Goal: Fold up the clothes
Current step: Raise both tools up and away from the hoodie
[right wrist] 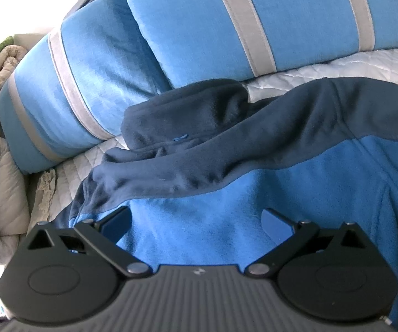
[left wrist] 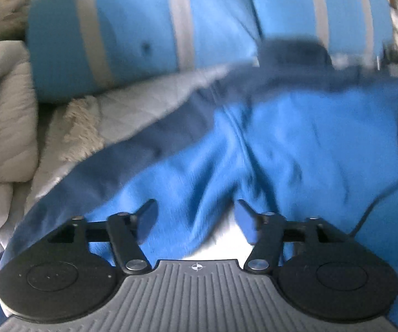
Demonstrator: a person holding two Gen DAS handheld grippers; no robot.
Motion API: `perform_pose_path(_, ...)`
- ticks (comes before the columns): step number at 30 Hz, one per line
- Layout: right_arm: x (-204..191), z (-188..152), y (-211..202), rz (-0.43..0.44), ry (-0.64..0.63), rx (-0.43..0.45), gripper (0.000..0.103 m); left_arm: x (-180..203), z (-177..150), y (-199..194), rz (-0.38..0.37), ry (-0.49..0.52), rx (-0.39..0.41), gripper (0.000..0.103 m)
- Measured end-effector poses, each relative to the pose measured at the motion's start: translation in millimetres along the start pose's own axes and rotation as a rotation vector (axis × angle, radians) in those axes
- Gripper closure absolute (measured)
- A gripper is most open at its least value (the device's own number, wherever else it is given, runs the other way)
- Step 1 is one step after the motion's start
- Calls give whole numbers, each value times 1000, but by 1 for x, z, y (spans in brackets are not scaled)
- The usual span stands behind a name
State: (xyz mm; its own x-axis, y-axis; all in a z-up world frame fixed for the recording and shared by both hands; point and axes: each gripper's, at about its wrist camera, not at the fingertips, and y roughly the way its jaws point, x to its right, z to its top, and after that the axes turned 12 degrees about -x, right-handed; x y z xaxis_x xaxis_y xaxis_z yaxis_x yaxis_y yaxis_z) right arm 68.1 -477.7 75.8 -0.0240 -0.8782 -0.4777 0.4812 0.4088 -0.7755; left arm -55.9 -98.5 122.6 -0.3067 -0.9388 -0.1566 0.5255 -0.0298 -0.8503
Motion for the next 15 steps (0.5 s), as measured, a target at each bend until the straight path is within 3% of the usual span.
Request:
perform_pose_path(8, -4, -2, -13, 14, -34, 128, 0, -17, 24, -43, -100, -185, 165, 29)
perform_pose_path(15, -32, -1, -29, -109, -214, 222, 0, -18, 47, -72, -132, -215, 267, 29)
